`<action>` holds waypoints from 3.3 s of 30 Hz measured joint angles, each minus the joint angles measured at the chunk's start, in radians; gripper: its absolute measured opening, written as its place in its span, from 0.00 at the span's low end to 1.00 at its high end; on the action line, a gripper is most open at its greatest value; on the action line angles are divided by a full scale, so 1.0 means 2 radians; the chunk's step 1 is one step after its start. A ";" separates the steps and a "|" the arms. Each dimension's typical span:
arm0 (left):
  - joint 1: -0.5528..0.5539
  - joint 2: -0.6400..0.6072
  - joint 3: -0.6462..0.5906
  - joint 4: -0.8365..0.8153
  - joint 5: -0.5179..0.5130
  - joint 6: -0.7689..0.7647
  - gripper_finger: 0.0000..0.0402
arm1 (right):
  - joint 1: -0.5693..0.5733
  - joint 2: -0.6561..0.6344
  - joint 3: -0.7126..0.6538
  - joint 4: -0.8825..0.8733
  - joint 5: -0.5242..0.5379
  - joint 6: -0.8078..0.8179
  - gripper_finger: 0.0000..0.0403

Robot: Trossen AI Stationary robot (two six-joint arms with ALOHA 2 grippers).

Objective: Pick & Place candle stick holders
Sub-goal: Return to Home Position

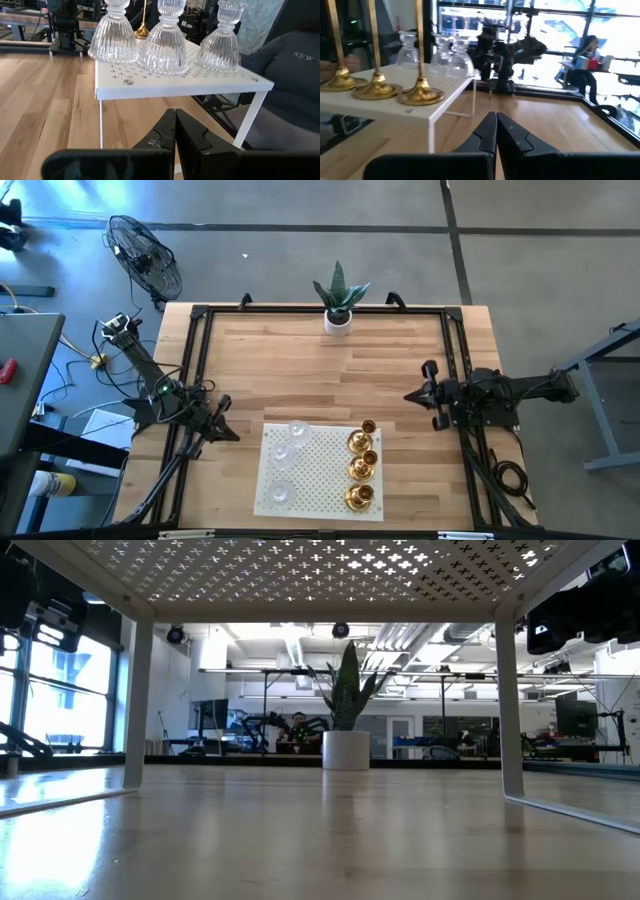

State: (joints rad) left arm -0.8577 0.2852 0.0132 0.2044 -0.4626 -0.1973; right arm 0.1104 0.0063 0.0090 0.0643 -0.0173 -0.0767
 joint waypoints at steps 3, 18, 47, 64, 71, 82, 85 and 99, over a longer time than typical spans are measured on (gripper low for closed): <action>0.000 -0.003 0.000 -0.001 -0.002 0.013 0.00 | 0.000 0.000 0.000 -0.001 0.018 0.015 0.00; 0.000 -0.060 0.000 -0.003 -0.034 0.096 0.00 | 0.000 0.000 0.000 -0.002 0.019 0.012 0.00; 0.001 -0.139 0.032 -0.105 -0.056 0.180 0.00 | 0.000 0.000 0.000 -0.002 0.018 0.012 0.00; 0.196 -0.139 0.001 -0.035 0.188 0.134 0.00 | 0.000 0.000 0.000 -0.004 0.018 0.012 0.00; 0.314 -0.139 0.000 -0.050 0.286 0.096 0.00 | 0.000 0.000 0.000 -0.009 0.018 0.012 0.00; 0.350 -0.139 -0.001 -0.055 0.283 0.082 0.00 | 0.000 0.000 0.000 -0.008 0.018 0.012 0.00; 0.350 -0.139 -0.001 -0.054 0.276 0.069 0.00 | 0.000 0.000 0.000 -0.008 0.018 0.012 0.00; 0.350 -0.136 0.001 -0.088 0.154 0.049 0.00 | 0.000 0.000 0.000 -0.008 0.018 0.012 0.00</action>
State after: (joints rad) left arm -0.1570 0.0128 0.0147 0.0286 -0.1543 -0.0985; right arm 0.1108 0.0071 0.0086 0.0476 0.0193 -0.0523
